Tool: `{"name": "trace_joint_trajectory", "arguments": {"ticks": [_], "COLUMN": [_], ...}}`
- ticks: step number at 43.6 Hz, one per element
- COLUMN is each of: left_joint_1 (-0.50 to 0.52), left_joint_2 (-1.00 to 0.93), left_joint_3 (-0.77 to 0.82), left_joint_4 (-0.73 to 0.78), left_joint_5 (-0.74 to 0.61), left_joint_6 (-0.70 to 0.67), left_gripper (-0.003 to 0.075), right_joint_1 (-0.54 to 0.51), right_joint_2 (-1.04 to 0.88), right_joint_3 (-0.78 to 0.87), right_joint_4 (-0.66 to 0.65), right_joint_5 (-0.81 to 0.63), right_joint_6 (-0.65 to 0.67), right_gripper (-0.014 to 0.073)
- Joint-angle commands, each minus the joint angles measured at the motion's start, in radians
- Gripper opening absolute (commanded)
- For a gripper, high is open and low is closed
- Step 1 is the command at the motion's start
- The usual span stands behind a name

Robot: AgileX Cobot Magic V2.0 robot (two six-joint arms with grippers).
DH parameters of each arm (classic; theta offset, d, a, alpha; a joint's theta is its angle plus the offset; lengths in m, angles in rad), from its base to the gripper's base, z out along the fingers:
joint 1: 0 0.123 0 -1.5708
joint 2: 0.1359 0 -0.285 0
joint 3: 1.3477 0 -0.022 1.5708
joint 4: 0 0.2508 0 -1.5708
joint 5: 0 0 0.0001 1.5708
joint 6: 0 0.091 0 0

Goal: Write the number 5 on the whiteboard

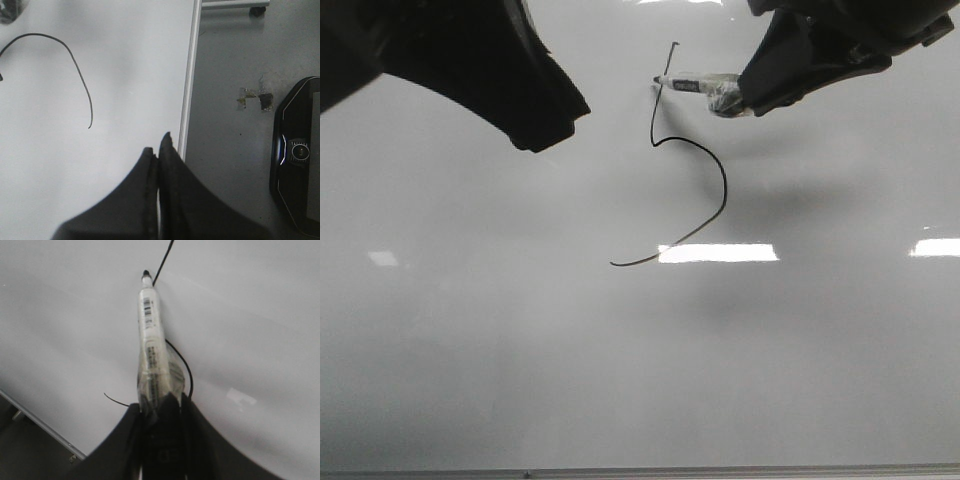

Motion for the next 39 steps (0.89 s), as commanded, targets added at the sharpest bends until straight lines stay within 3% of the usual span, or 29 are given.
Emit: {"name": "trace_joint_trajectory", "arguments": {"ticks": [1,12,22,29,39], "left_joint_1": [-0.002,-0.002,-0.002,-0.002,-0.002], "left_joint_2": [-0.026,-0.026,-0.026,-0.026,-0.026], "left_joint_3": [-0.028,-0.028,-0.028,-0.028,-0.034], "left_joint_4": [-0.015,-0.015,-0.015,-0.02,-0.031], "left_joint_5": [-0.042,-0.042,-0.042,-0.042,-0.037], "left_joint_6": [-0.011,-0.011,-0.011,-0.011,-0.008], "left_gripper": [-0.002,-0.002,-0.002,-0.002,-0.0018], "right_joint_1": [-0.007,-0.028,-0.148,-0.107,-0.013], "right_joint_2": [-0.013,-0.006,-0.071,-0.146,-0.262], "right_joint_3": [-0.036,-0.03,0.027,0.026,0.026], "right_joint_4": [0.012,0.012,0.002,-0.009,-0.264], "right_joint_5": [-0.034,-0.036,-0.007,0.046,0.219], "right_joint_6": [0.002,0.009,0.034,-0.014,-0.158], "right_gripper": [-0.0059,-0.0059,-0.0059,-0.0059,-0.0059]}}
